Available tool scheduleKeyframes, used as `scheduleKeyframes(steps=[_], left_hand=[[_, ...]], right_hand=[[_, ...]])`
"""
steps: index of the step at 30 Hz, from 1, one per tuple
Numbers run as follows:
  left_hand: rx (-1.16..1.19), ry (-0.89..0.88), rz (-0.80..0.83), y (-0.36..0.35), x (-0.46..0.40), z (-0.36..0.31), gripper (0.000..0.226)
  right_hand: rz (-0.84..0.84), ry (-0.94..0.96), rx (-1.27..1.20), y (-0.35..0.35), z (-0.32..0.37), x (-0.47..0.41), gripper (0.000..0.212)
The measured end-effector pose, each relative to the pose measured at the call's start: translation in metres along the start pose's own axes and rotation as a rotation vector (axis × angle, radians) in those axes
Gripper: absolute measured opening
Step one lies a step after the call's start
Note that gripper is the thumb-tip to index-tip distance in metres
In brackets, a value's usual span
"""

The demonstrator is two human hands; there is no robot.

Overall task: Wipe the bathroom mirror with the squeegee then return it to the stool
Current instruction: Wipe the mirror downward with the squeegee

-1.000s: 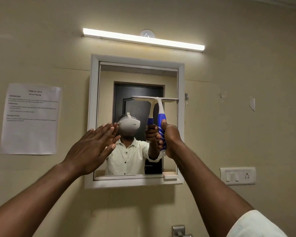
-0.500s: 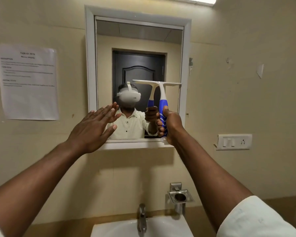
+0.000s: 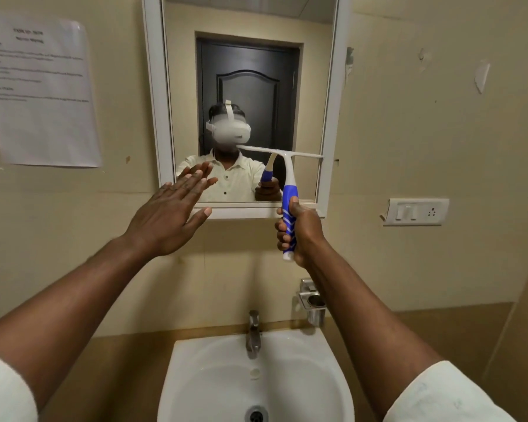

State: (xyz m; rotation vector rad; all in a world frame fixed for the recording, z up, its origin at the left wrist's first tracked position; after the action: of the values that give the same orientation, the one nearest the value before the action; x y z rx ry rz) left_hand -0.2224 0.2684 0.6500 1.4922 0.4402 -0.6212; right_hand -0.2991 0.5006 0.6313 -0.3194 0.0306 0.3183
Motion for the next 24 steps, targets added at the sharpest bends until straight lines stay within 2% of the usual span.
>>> scheduleKeyframes(steps=[8, 18, 24], left_hand=[[-0.024, 0.034, 0.077, -0.019, 0.020, 0.006, 0.066], [-0.013, 0.057, 0.087, -0.023, 0.031, 0.009, 0.065], [-0.014, 0.058, 0.085, -0.025, 0.031, 0.006, 0.065]], right_hand=[[-0.028, -0.080, -0.008, 0.009, -0.026, 0.014, 0.035], [-0.007, -0.257, -0.089, 0.015, -0.030, 0.026, 0.030], [-0.066, -0.317, 0.021, 0.019, -0.020, 0.032, 0.034]])
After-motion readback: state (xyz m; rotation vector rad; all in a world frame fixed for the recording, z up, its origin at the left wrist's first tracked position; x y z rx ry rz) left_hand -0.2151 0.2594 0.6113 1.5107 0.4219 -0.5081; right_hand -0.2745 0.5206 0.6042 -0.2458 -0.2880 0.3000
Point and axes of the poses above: each hand's wrist, its own x-axis away from the middle knuckle, its own y-axis out of the back of the hand, z = x × y, the point moved 1 cm from there along -x, towards the middle knuckle, and after that the axes turned 1 degree about -y, right-handed, at the moved point
